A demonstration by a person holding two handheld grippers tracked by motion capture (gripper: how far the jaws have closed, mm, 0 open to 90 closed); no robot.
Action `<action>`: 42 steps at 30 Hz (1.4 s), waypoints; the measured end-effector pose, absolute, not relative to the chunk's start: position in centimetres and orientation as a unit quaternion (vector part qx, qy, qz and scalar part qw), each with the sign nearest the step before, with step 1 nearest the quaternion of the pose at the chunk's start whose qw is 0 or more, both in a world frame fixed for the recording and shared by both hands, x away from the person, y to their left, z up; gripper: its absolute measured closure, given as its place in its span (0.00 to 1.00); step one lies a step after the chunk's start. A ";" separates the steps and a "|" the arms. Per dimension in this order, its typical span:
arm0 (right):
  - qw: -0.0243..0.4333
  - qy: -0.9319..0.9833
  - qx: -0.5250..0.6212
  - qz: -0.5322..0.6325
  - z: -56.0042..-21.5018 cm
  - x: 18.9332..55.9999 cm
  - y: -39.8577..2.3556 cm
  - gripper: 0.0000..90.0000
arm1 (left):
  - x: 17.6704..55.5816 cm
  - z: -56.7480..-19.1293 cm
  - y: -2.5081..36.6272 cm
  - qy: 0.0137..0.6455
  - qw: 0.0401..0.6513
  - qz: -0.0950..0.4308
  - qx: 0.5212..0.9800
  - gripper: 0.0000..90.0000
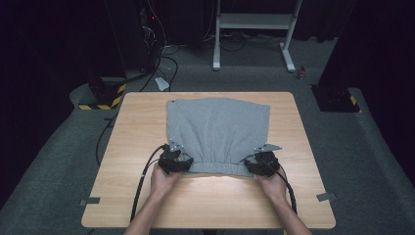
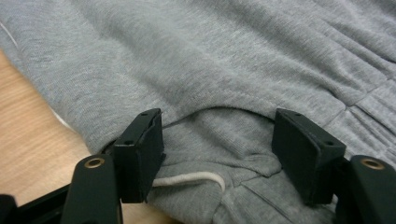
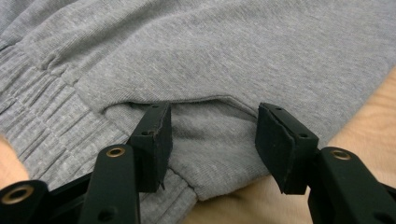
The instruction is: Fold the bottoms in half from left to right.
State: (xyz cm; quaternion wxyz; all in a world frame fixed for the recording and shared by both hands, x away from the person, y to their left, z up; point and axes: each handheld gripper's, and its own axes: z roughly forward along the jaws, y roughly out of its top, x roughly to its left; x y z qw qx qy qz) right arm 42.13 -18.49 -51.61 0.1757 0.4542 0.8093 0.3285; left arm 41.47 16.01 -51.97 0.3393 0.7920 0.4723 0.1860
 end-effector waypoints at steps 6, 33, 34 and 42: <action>0.175 0.807 0.457 0.330 -51.6 41.0 -19.2 0.51 | 40.5 -52.0 15.5 0.468 0.343 0.184 0.793 0.38; 0.174 0.803 0.463 0.333 -51.6 36.9 -22.2 0.51 | 37.1 -51.9 12.7 0.450 0.346 0.171 0.805 0.37; 0.175 0.803 0.463 0.333 -51.6 36.8 -22.3 0.51 | 36.9 -51.9 12.6 0.449 0.346 0.170 0.806 0.37; 0.177 0.800 0.466 0.335 -51.7 35.4 -23.2 0.51 | 36.0 -51.9 12.0 0.439 0.348 0.165 0.812 0.37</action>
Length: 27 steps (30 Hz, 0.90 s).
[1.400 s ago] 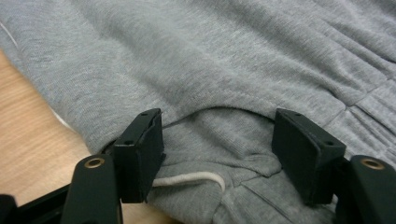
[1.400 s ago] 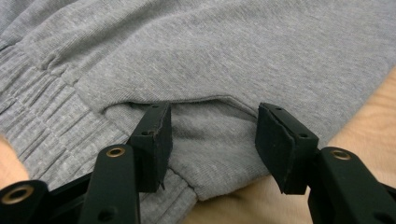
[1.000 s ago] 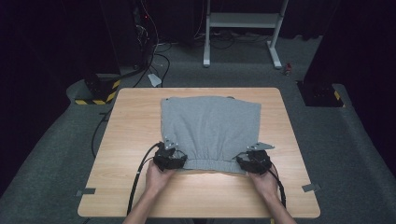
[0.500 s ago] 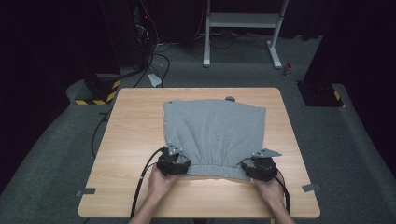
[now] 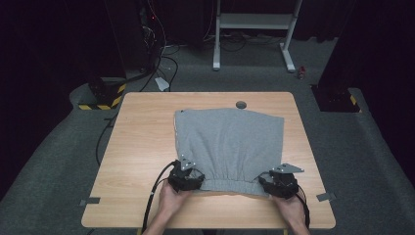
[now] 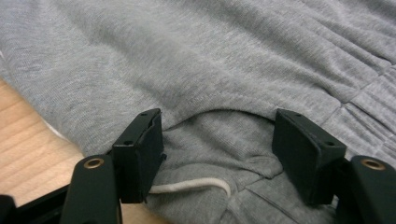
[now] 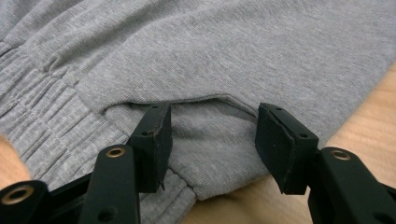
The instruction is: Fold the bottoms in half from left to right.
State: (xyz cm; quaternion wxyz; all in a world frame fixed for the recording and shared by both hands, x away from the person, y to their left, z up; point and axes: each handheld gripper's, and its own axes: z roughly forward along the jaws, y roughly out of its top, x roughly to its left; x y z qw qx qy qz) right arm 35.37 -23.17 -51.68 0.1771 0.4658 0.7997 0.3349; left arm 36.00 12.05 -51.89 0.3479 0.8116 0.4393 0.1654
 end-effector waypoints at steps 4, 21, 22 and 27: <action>0.178 0.798 0.468 0.336 -51.7 34.7 -23.6 0.51 | 35.6 -51.9 11.6 0.437 0.349 0.163 0.813 0.37; 0.179 0.798 0.474 0.327 -51.5 33.2 -24.8 0.51 | 34.1 -51.8 10.5 0.430 0.350 0.152 0.818 0.37; 0.178 0.798 0.474 0.327 -51.5 33.2 -24.8 0.51 | 34.1 -51.8 10.5 0.434 0.354 0.146 0.816 0.36; 0.186 0.796 0.470 0.333 -51.2 33.1 -24.6 0.49 | 34.1 -51.6 11.3 0.440 0.367 0.128 0.810 0.32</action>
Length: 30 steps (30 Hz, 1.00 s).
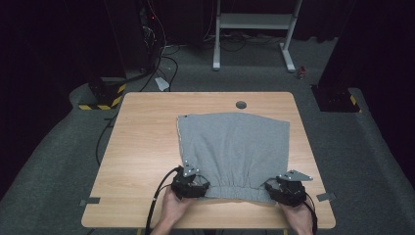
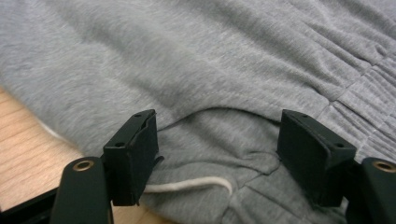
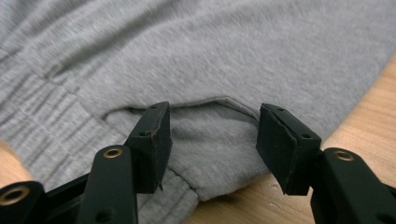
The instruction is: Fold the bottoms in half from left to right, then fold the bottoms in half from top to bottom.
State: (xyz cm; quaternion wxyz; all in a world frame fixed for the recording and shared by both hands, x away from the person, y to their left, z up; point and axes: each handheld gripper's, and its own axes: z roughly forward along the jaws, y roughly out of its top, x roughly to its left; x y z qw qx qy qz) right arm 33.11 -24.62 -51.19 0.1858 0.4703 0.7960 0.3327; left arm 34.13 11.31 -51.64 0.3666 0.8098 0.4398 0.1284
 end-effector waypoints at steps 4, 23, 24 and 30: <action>0.184 0.793 0.469 0.343 -50.8 33.0 -24.2 0.48 | 34.0 -51.5 11.6 0.442 0.370 0.123 0.808 0.31; 0.151 0.809 0.408 0.395 -50.4 32.8 -18.1 0.51 | 35.4 -50.8 13.6 0.455 0.379 0.121 0.797 0.38; 0.148 0.812 0.402 0.396 -50.4 32.8 -17.7 0.52 | 35.6 -50.9 13.8 0.460 0.378 0.116 0.795 0.38; 0.139 0.827 0.369 0.401 -50.5 32.9 -14.8 0.53 | 37.1 -50.5 14.3 0.466 0.363 0.121 0.798 0.39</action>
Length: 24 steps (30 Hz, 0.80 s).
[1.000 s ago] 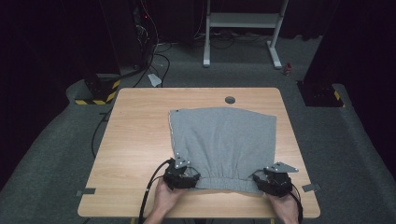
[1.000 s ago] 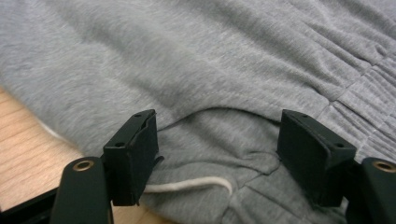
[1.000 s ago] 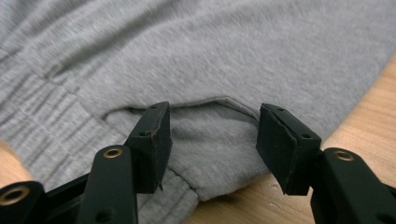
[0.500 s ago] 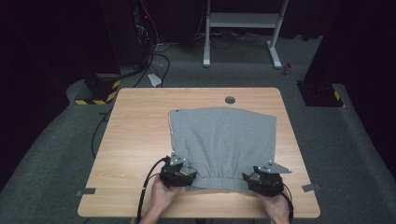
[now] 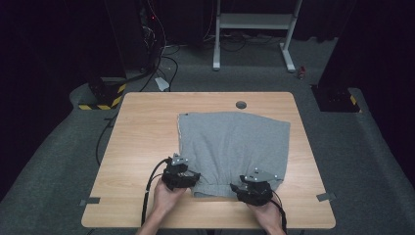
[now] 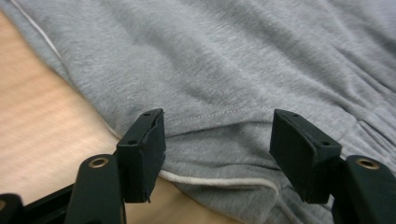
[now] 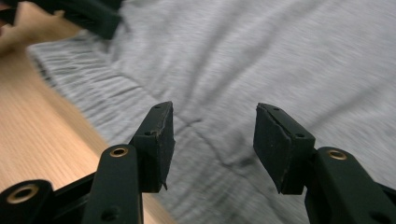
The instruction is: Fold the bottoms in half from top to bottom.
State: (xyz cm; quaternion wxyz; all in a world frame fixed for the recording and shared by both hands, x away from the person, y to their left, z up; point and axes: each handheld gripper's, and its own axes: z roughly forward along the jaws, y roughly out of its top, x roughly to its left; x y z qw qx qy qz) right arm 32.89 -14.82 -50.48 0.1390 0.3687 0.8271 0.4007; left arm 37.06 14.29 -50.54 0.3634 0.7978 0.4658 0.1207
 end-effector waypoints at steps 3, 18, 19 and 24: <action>0.132 0.830 0.360 0.404 -50.5 32.8 -13.5 0.53 | 37.8 -50.1 14.5 0.470 0.365 0.115 0.795 0.38; 0.114 0.861 0.291 0.402 -50.4 33.1 -7.4 0.50 | 40.5 -50.4 17.0 0.506 0.331 0.154 0.782 0.37; 0.110 0.862 0.288 0.401 -50.4 33.1 -7.0 0.49 | 40.8 -50.7 17.1 0.508 0.318 0.158 0.785 0.37; 0.099 0.869 0.267 0.405 -50.6 33.2 -4.9 0.45 | 41.5 -51.2 17.5 0.521 0.319 0.162 0.775 0.37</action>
